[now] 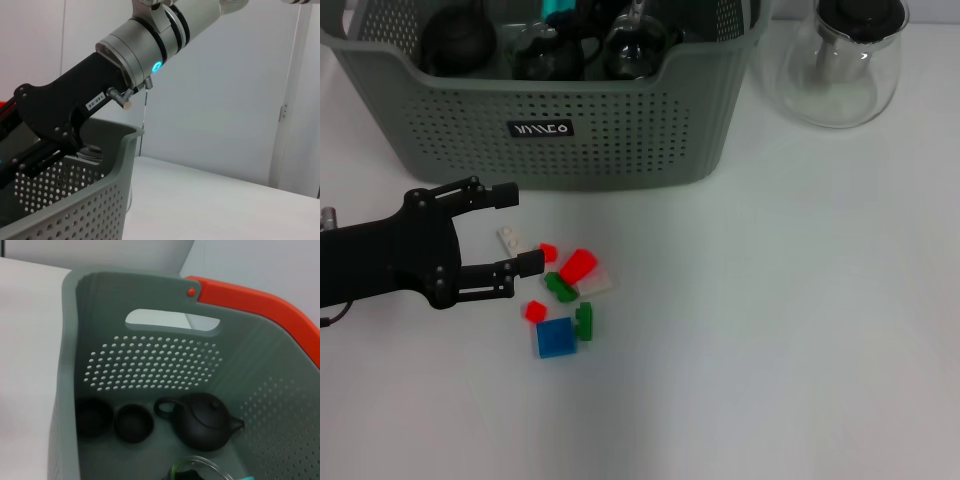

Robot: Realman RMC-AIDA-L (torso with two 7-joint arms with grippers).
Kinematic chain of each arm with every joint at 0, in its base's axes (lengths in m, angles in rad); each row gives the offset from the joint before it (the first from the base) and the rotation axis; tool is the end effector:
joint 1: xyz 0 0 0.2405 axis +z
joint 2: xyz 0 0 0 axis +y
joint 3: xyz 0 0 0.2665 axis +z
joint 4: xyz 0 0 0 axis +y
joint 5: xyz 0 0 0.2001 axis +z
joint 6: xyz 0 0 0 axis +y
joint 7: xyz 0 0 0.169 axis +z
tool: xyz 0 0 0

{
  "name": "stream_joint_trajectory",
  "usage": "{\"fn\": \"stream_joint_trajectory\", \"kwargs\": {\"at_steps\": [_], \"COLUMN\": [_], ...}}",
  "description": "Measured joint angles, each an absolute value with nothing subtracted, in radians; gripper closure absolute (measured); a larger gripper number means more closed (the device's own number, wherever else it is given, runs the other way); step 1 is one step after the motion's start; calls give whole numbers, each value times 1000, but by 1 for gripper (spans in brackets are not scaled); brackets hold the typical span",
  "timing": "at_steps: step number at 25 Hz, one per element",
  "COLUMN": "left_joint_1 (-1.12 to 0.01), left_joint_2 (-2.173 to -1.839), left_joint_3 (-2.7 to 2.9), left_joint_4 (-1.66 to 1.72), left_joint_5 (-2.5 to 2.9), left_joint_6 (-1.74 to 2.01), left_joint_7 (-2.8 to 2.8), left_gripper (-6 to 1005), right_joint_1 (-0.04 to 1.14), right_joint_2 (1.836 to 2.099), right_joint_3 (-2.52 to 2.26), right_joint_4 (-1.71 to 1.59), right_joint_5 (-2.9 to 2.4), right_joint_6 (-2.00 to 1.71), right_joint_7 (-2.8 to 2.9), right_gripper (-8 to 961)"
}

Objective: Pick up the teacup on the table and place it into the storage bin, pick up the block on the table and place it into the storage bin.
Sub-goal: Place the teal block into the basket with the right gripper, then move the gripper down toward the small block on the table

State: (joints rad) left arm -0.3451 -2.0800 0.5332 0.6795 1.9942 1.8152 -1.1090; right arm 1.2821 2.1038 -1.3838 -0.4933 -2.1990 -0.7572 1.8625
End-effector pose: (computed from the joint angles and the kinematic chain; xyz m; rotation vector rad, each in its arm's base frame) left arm -0.2877 0.2660 -0.0010 -2.6644 -0.4261 -0.8665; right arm 0.0280 0.4759 -0.1205 -2.6789 -0.0839 -0.0710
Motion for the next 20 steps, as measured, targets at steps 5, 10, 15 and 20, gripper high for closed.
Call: {"fn": "stream_joint_trajectory", "kwargs": {"at_steps": [5, 10, 15, 20], "left_joint_1": [-345, -344, -345, -344], "left_joint_2": [-2080, -2078, -2078, -2078], "left_joint_3": [531, 528, 530, 527], "left_joint_4": [679, 679, 680, 680], "left_joint_5": [1994, 1994, 1994, 1994], "left_joint_6": [1819, 1822, 1824, 1825], "left_joint_7": [-1109, -1110, -1110, -1110], "left_gripper": [157, 157, 158, 158], "right_joint_1": [1252, 1124, 946, 801], "right_joint_2": [2102, 2101, 2098, 2096], "right_joint_3": [-1385, -1378, -1339, -1220], "right_joint_4": [-566, -858, -1273, -1564], "right_joint_5": [-2233, -2246, -2213, -2016], "right_joint_6": [-766, -876, -1040, -1257], "right_joint_7": [1903, 1969, 2041, 2040], "right_gripper": [438, 223, 104, 72]}}
